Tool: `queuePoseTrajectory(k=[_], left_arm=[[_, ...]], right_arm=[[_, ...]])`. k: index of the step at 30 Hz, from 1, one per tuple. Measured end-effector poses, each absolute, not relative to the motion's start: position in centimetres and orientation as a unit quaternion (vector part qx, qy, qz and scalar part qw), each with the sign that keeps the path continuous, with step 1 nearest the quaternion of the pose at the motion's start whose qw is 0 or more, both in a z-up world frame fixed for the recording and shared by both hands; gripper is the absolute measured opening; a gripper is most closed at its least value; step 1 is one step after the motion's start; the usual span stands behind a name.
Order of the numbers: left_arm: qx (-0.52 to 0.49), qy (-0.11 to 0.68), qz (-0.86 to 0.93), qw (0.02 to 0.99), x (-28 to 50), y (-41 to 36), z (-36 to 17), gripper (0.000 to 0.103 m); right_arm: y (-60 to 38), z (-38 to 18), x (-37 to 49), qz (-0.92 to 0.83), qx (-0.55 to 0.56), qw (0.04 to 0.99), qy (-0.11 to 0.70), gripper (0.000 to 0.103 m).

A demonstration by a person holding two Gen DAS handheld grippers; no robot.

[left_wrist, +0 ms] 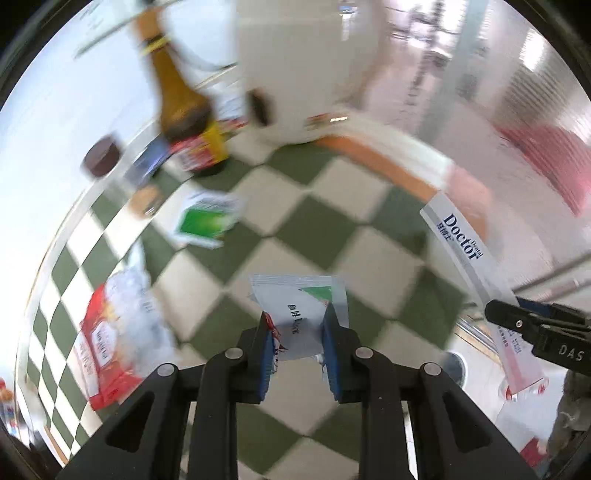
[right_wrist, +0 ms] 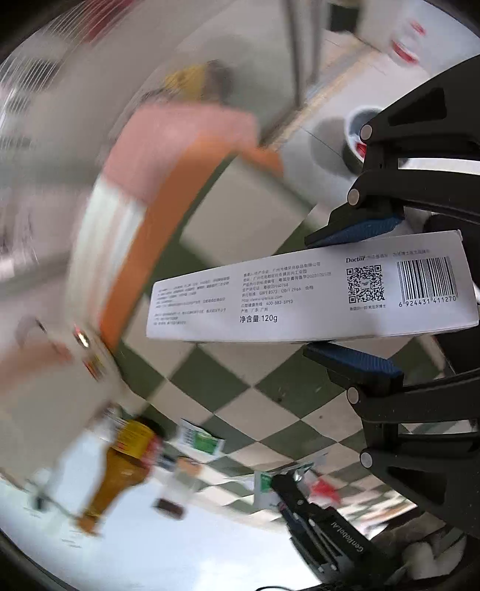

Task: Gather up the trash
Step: 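Carry the sachet and Doctor box over the bin with both tools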

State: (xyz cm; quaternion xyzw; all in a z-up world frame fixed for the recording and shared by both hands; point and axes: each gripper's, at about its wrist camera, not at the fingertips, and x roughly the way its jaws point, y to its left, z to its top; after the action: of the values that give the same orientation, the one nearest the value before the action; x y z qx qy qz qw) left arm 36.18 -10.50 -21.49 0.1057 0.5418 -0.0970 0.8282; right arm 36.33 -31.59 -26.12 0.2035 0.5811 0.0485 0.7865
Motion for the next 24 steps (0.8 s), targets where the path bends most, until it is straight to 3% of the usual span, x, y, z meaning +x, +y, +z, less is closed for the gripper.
queuePoseTrajectory(k=[6,11,16,24], left_arm=[[0.150,0.531,-0.194,0.811,32.5,-22.7,-21.4,0.020],[0.181,0.548,-0.262,0.774,28.7,-31.9,-24.8,0.020],[0.195,0.607,-0.306,0.707,25.4,-40.1,-33.7,0.021],[0.228,0.689,-0.304,0.617,20.6,-48.6,-54.2,0.021]], right_arm=[[-40.6,-26.6,25.9,-0.030,0.296,0.790,0.535,0.053],[-47.5,-30.0,16.4,-0.106,0.356,0.768,0.521,0.053],[-53.1,-37.6,6.5,-0.172,0.412,0.717,0.535,0.053],[-57.9,-55.2,-3.3,-0.219,0.482,0.634,0.563,0.053]])
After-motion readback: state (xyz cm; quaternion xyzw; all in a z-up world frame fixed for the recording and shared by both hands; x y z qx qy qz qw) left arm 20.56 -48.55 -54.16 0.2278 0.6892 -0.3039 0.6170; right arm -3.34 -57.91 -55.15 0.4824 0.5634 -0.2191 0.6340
